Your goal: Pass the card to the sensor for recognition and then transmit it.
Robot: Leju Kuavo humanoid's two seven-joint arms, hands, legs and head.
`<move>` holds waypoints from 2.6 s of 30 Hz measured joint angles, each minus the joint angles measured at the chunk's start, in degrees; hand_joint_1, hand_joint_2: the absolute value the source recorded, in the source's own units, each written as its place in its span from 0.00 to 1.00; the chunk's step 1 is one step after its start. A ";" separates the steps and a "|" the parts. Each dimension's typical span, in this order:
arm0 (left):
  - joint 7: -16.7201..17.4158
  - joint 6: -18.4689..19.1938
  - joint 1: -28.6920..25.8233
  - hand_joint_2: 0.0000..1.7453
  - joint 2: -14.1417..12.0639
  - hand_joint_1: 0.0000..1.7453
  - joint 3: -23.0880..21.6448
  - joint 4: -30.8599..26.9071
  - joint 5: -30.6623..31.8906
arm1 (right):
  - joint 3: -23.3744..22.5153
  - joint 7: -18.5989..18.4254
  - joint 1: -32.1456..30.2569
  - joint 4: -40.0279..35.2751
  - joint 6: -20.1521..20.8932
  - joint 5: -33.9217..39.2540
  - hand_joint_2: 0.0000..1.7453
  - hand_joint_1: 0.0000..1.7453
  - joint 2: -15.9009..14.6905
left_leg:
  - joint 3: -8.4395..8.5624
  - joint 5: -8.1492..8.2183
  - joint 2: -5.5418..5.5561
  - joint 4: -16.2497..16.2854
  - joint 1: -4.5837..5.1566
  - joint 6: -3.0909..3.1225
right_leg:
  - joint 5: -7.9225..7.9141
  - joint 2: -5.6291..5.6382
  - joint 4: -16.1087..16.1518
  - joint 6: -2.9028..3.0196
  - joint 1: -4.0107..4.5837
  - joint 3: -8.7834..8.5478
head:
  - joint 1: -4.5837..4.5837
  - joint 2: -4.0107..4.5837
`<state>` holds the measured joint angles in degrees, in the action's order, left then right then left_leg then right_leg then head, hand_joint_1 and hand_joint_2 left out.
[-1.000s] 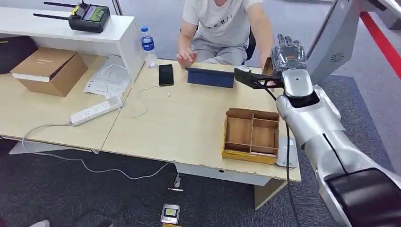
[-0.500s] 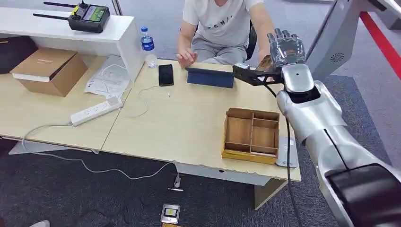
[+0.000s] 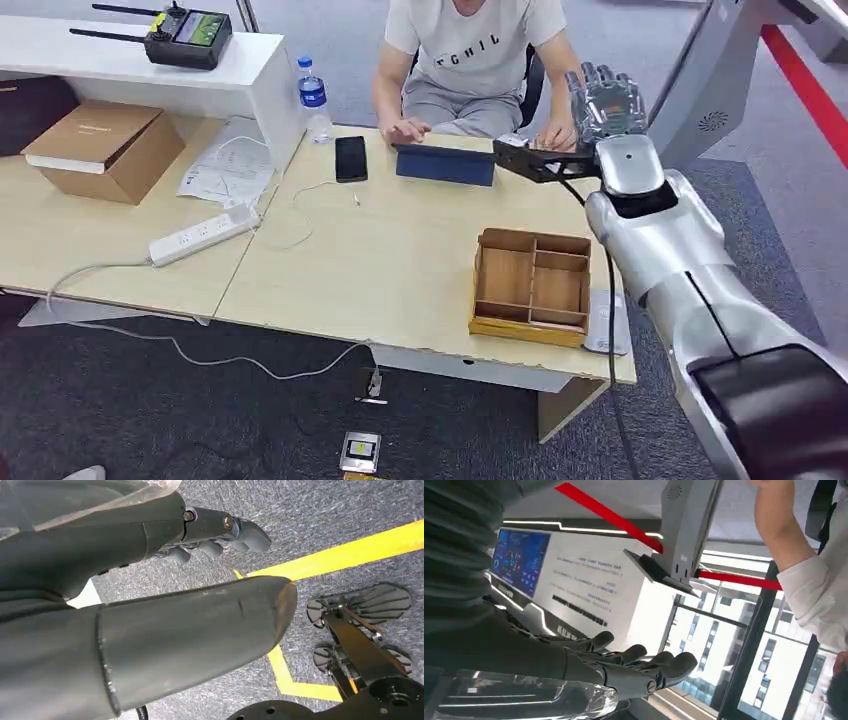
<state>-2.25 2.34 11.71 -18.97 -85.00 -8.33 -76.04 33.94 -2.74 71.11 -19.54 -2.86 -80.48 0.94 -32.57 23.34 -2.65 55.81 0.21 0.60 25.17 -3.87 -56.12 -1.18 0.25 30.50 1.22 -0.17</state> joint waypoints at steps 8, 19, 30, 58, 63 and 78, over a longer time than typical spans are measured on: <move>-0.31 -0.13 -0.02 0.00 0.07 0.00 -0.09 0.00 0.50 | 0.50 0.55 0.03 0.42 -0.09 0.35 0.00 0.00 -0.85 | 0.00 0.00 0.00 0.01 0.00 0.00 | 0.00 0.00 0.01 0.00 -0.01 0.02 | 0.00 0.00; 1.55 0.24 -1.81 0.00 0.24 0.00 -0.09 0.02 -1.97 | -11.39 9.91 -1.54 0.72 9.13 21.92 0.00 0.00 -22.98 | -0.15 0.08 0.57 0.17 0.04 0.24 | -0.07 -0.54 0.32 -0.24 -0.09 -0.13 | 0.02 0.00; 0.85 0.35 -1.51 0.00 0.02 0.00 -0.09 0.02 -2.12 | -19.67 7.50 -11.04 1.49 8.11 27.39 0.00 0.00 -42.36 | -0.10 0.19 0.18 0.14 0.14 0.39 | -0.09 -0.22 0.32 -0.32 -0.17 -0.03 | -0.02 0.00; 2.91 -2.05 -0.76 0.00 -0.72 0.00 0.41 -0.02 -5.37 | -35.21 4.86 -54.70 4.44 -2.03 45.72 0.00 0.00 -40.18 | -0.05 0.28 0.65 0.07 -0.12 0.14 | 0.27 -0.53 0.26 -0.15 0.07 -0.23 | 0.04 0.00; 3.24 -4.15 -0.86 0.00 0.11 0.00 1.14 -0.24 -6.67 | -38.62 2.78 -61.07 5.99 -6.69 46.84 0.00 0.00 -32.43 | -0.03 0.28 0.64 0.06 -0.20 0.13 | 0.32 -0.53 0.26 -0.08 0.11 -0.25 | -0.04 0.00; 4.52 -7.30 -0.72 0.00 2.16 0.00 3.19 -0.48 -7.37 | -43.50 0.53 -63.84 8.04 -4.90 45.22 0.00 0.00 -21.20 | 0.10 0.29 0.45 0.05 -0.16 0.05 | 0.35 -0.36 0.19 -0.01 0.04 -0.21 | 0.00 0.00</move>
